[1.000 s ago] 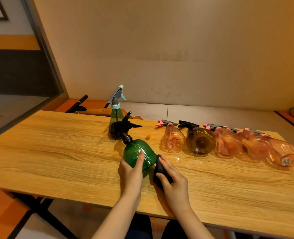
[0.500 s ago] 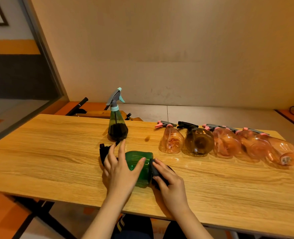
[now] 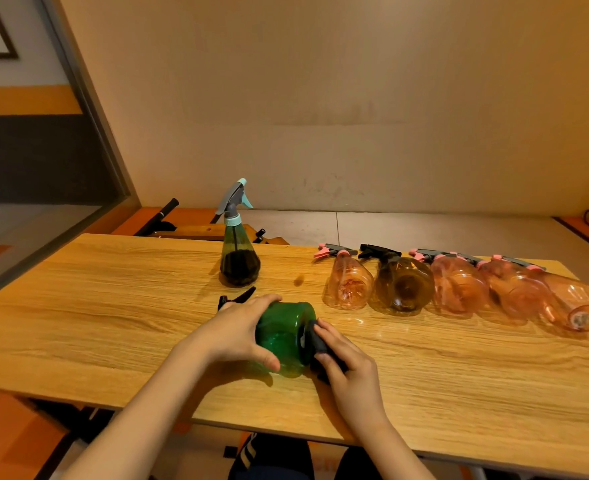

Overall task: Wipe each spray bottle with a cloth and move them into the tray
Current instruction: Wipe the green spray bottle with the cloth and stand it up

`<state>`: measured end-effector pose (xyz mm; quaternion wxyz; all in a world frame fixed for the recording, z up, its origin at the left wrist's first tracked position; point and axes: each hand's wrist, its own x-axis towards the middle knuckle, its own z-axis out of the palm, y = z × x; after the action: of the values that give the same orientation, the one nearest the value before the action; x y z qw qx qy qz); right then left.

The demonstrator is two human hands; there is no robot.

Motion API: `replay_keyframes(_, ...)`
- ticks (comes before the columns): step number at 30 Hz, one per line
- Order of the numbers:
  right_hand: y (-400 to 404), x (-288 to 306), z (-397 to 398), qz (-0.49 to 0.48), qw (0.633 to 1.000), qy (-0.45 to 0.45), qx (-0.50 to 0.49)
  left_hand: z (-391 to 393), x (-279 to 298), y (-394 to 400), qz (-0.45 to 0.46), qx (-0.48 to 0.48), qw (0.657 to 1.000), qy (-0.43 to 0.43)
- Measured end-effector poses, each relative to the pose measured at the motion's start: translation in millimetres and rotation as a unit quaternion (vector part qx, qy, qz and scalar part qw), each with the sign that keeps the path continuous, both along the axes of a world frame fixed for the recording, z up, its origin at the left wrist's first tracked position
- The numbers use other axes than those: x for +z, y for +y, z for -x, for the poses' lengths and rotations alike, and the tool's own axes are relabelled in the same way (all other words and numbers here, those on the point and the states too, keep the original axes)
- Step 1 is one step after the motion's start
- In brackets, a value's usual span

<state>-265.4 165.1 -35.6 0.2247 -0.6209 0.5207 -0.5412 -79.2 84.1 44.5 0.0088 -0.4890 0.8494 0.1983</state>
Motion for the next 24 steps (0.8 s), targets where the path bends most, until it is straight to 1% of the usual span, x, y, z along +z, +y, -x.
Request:
replay_keyframes(2,0,1,0,-0.001,1.000,-0.010,0.001,-1,-4,-7,-0.003,0.000,1.000,0.026)
replay_keyframes(4,0,1,1,-0.014,0.999,-0.041,0.003,-3,-10,-12,-0.036,0.010,0.996,0.081)
replay_keyframes(7,-2,2,4,-0.039,0.990,-0.137,-0.014,-8,-23,-13,-0.127,0.051,0.968,0.211)
replay_keyframes(9,-6,8,6,-0.044,0.981,-0.189,-0.026,-11,-32,-12,-0.135,0.063,0.955,0.258)
replay_keyframes(11,-13,18,4,-0.031,0.983,-0.182,-0.022,-11,-38,-13,-0.135,0.057,0.950,0.275)
replay_keyframes(14,-22,29,-6,-0.002,0.995,-0.099,0.008,-9,-39,-15,-0.144,0.060,0.943,0.294)
replay_keyframes(16,-19,26,-14,0.005,0.997,-0.070,0.012,-10,-41,-17,-0.146,0.067,0.941,0.298)
replay_keyframes(21,3,4,-19,-0.013,0.999,-0.048,0.002,-11,-46,-21,-0.148,0.074,0.936,0.311)
replay_keyframes(22,2,5,-18,-0.023,0.998,-0.055,-0.002,-11,-47,-22,-0.151,0.073,0.934,0.314)
replay_keyframes(24,-8,12,-18,-0.055,0.993,-0.100,-0.015,-11,-48,-22,-0.158,0.074,0.931,0.319)
